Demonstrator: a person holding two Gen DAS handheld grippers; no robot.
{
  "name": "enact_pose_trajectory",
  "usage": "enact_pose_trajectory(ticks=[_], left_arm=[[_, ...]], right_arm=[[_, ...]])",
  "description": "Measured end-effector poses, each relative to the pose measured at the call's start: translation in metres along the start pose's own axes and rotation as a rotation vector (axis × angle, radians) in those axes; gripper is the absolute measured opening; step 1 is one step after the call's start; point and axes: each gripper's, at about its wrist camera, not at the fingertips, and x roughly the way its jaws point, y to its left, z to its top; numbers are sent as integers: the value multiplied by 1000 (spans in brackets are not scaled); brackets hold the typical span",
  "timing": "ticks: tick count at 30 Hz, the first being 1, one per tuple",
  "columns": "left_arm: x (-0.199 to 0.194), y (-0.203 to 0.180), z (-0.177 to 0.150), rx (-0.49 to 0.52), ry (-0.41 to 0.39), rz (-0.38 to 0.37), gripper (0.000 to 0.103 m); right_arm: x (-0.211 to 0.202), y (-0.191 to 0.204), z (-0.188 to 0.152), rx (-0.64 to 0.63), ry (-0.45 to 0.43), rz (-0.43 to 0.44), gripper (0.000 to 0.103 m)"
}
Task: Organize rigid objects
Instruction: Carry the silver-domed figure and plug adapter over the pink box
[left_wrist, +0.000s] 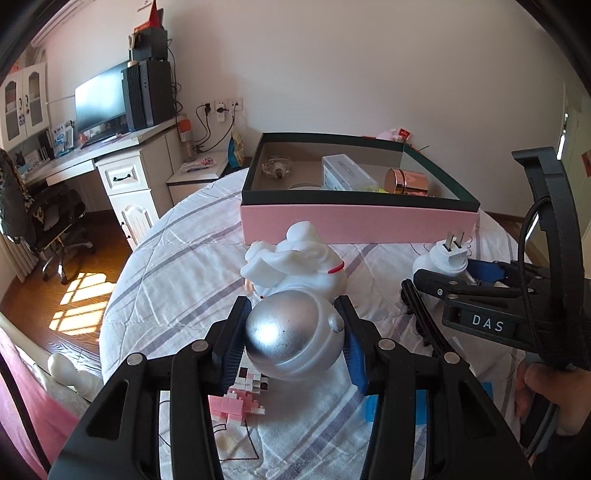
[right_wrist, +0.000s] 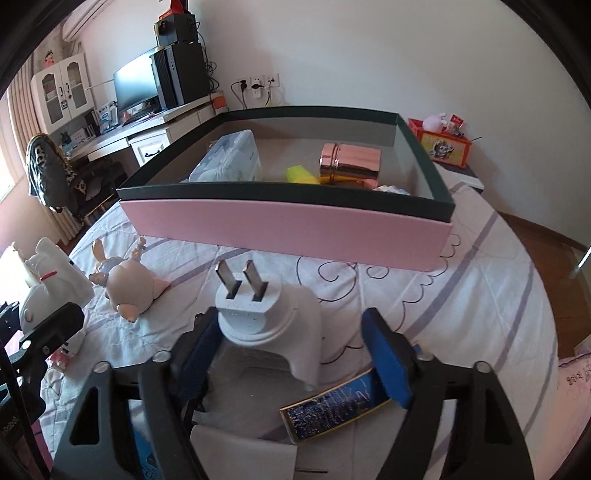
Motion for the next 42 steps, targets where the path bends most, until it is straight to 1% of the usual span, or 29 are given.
enact_pose_trajectory(ticks=[1, 6, 10, 14, 17, 25, 28, 35, 40, 42], left_arm=[[1, 1, 0, 0, 2, -4, 47], [5, -1, 1, 0, 3, -11, 47], [0, -4, 1, 0, -9, -16, 47], [-16, -9, 5, 5, -49, -5, 47], [-29, -13, 8, 2, -81, -7, 47], [-89, -28, 15, 4, -213, 15, 47], [-114, -33, 16, 12, -263, 26, 47], [-163, -38, 12, 21, -352, 45, 47], [-188, -43, 10, 29, -405, 63, 47], [-192, -44, 11, 33, -413, 64, 47]], right_arm=[[4, 0, 0, 0, 20, 16, 55], [0, -3, -2, 3, -5, 48, 53], [-19, -1, -4, -3, -66, 55, 53], [-40, 3, -9, -7, -118, 63, 53], [-61, 7, -12, 2, -176, 74, 53], [-137, 32, -20, -21, -358, 66, 53], [-162, 43, -23, -43, -407, 64, 53], [-200, 59, -31, -71, -460, 64, 53], [-221, 67, -36, -84, -494, 64, 53], [-227, 68, -36, -86, -505, 62, 53]])
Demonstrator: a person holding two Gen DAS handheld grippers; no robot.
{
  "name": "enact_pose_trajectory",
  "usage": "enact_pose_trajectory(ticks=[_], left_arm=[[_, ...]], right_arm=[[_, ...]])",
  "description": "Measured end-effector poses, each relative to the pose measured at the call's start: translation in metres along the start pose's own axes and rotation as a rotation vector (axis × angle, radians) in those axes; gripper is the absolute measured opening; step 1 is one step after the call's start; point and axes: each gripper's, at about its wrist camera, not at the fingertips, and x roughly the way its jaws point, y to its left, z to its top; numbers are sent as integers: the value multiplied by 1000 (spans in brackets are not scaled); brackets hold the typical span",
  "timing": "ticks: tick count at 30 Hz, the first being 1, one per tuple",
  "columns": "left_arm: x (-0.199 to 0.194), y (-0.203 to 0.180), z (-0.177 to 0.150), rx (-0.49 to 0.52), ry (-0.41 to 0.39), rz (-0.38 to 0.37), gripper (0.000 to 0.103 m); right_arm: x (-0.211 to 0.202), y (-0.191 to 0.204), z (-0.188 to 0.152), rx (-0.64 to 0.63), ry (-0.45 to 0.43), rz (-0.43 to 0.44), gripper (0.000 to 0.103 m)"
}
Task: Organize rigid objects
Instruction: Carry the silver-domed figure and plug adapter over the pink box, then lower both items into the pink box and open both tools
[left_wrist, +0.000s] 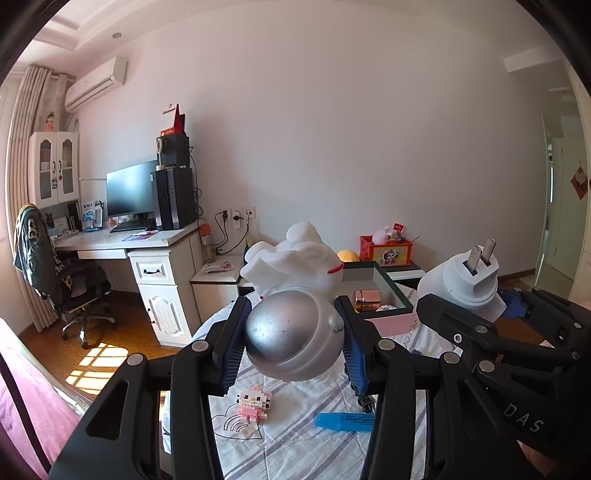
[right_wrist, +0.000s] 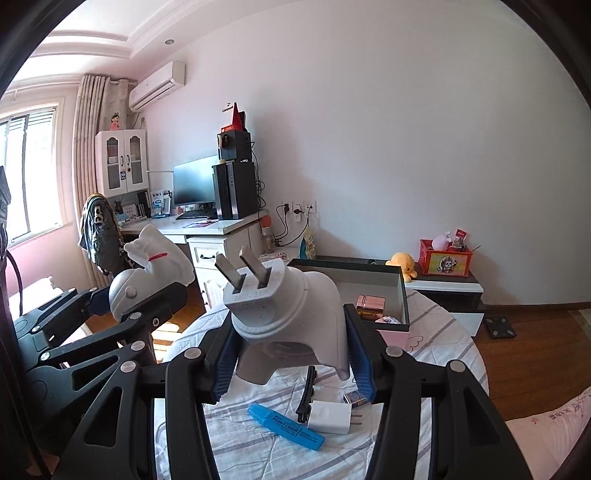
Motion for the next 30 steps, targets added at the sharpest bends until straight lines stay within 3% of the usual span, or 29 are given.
enact_pose_trajectory(ticks=[7, 15, 21, 30], left_arm=[[-3, 0, 1, 9, -1, 14, 47], [29, -4, 3, 30, 37, 10, 47], [90, -2, 11, 23, 108, -20, 47], [221, -1, 31, 59, 240, -33, 47]], right_arm=[[-3, 2, 3, -9, -9, 7, 53], [21, -8, 2, 2, 19, 9, 53], [69, -29, 12, 19, 69, 26, 53], [177, -68, 36, 22, 166, 22, 53]])
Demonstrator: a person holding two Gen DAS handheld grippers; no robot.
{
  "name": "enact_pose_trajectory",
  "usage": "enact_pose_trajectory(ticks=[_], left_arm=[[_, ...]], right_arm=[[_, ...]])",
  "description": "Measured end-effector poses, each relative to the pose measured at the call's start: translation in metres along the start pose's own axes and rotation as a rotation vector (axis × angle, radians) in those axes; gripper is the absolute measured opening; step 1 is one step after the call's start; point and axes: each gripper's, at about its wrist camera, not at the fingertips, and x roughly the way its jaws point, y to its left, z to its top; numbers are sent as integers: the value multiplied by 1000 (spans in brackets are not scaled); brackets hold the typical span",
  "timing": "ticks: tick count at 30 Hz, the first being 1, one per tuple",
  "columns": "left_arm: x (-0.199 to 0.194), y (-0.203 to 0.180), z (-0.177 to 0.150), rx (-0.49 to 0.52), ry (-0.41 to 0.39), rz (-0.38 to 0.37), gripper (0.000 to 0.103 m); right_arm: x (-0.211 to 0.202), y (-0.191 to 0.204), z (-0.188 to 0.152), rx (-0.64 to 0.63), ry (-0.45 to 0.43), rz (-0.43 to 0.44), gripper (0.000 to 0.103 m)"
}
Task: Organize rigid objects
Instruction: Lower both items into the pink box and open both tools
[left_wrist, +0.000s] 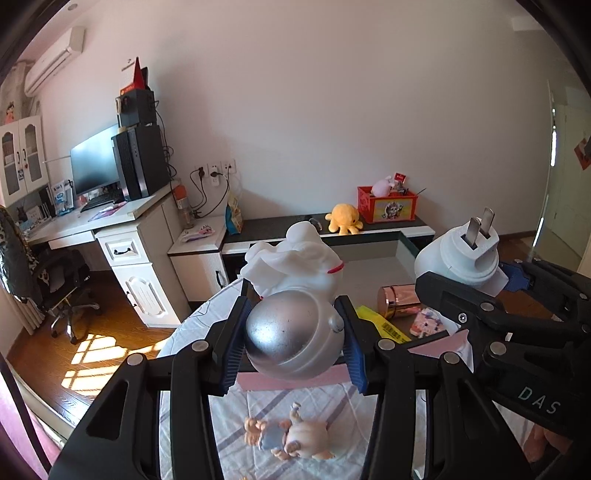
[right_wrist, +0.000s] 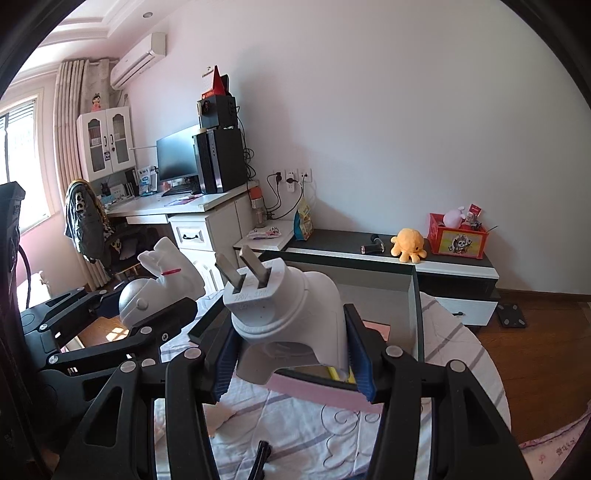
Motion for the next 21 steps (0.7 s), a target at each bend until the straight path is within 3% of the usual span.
enact_pose_trajectory(ticks=[12, 21], left_arm=[[127, 6, 1, 46, 188, 47, 47], [143, 9, -9, 47, 216, 74, 51]], right_arm=[[124, -29, -8, 27, 221, -14, 54], [146, -37, -24, 62, 290, -1, 54]])
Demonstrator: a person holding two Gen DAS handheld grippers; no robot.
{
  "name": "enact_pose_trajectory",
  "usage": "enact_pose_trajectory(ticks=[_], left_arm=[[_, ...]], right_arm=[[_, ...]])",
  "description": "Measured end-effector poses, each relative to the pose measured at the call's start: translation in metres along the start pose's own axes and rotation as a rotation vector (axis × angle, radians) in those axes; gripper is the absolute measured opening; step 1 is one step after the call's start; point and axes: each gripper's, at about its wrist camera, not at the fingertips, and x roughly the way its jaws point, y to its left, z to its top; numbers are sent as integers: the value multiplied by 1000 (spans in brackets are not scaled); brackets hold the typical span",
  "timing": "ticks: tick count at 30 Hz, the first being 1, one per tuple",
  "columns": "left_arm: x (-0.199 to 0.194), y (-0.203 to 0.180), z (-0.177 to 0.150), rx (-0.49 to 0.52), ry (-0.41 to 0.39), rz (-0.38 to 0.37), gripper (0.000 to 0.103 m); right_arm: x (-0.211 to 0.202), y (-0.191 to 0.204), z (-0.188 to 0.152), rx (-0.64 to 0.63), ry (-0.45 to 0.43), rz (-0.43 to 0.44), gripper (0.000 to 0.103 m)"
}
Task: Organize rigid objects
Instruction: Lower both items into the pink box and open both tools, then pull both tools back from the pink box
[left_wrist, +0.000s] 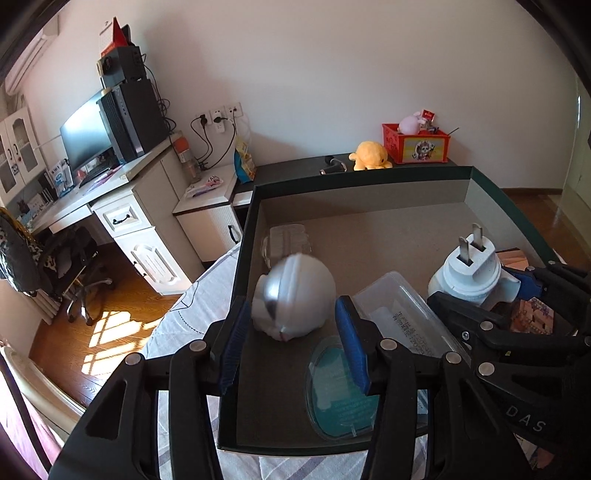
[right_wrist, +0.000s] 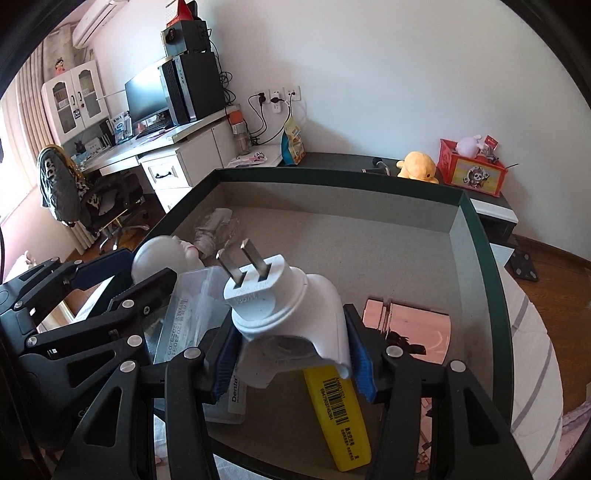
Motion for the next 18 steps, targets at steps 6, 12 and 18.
enact_pose_trajectory(ticks=[6, 12, 18], left_arm=[[-33, 19, -7, -65, -66, 6, 87], [-103, 31, -25, -104, -166, -15, 95], [-191, 34, -55, -120, -309, 12, 102]], right_arm=[[-25, -3, -1, 50, -42, -11, 75], [-91, 17, -16, 44, -149, -19, 83], [-169, 48, -46, -8, -286, -42, 89]])
